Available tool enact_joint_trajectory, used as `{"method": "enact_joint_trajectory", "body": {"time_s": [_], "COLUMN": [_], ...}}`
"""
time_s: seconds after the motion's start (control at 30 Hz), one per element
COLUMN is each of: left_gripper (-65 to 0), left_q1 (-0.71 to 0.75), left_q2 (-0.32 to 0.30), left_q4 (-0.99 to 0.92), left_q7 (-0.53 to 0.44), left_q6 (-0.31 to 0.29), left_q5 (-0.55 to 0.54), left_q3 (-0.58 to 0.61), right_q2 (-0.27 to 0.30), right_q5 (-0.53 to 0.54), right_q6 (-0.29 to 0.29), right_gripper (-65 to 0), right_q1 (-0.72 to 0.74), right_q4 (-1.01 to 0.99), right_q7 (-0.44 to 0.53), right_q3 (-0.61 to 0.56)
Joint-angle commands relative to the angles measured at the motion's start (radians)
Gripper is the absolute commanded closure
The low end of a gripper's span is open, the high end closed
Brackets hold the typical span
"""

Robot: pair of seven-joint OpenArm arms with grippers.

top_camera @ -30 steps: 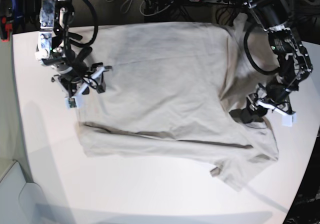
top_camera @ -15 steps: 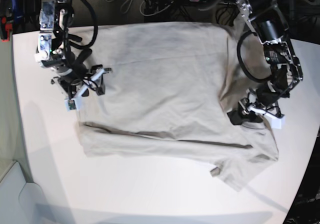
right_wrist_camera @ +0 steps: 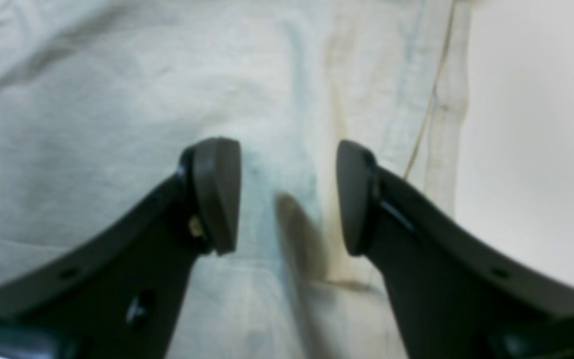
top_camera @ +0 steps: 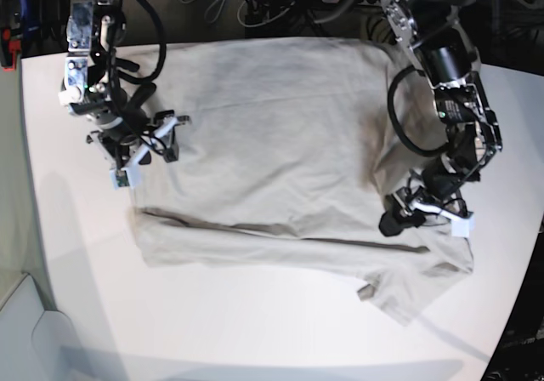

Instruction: Layout the t-shirt on the table in an organized manner, then fold the t-shirt properly

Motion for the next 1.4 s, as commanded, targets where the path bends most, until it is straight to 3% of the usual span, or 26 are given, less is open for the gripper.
{"method": "enact_joint_trajectory", "body": {"time_s": [0.0, 0.2, 0.43, 0.5, 0.57, 0.63, 1.07, 1.17, 1.37], "left_gripper": [-43.1, -43.0, -42.7, -37.3, -26.7, -20.6, -21.8, -21.8, -22.0], "left_q1": [-0.032, -0.055, -0.009, 0.001, 0.021, 0.021, 0.148, 0.191, 0.235], "left_q2": [0.002, 0.002, -0.023, -0.024, -0.043, -0.050, -0.096, -0.104, -0.115], "left_q4": [0.015, -0.028, 0.113, 0.148, 0.159, 0.154, 0.160, 0.203, 0.322], "left_q7": [-0.010, -0.012, 0.027, 0.028, 0.028, 0.028, 0.033, 0.074, 0.160], "left_q6": [-0.010, -0.010, -0.010, -0.011, -0.011, -0.011, -0.011, -0.011, -0.011], "left_q5": [-0.020, -0.028, -0.031, -0.031, -0.031, -0.031, -0.031, -0.031, -0.031], "left_q3": [0.001, -0.005, -0.006, -0.006, -0.022, -0.045, -0.092, -0.100, -0.263], "right_q2": [0.009, 0.009, 0.009, 0.009, 0.009, 0.009, 0.008, 0.008, 0.008], "right_q5": [0.007, 0.007, 0.007, 0.007, 0.007, 0.007, 0.007, 0.007, 0.007], "right_q6": [0.006, 0.006, 0.006, 0.006, 0.006, 0.006, 0.006, 0.006, 0.006], "right_gripper": [-31.2, -31.2, -31.1, -31.1, -31.1, -31.1, -31.0, -31.0, -31.0], "right_q1": [0.010, 0.010, 0.032, 0.038, 0.038, 0.038, 0.058, 0.058, 0.061], "right_q4": [0.014, 0.014, -0.051, -0.088, -0.101, -0.103, -0.105, -0.105, -0.105], "right_q7": [0.022, 0.022, 0.022, 0.022, 0.022, 0.024, 0.022, 0.022, 0.022], "right_q3": [0.002, 0.002, 0.002, 0.002, 0.002, 0.002, 0.002, 0.002, 0.002]}}
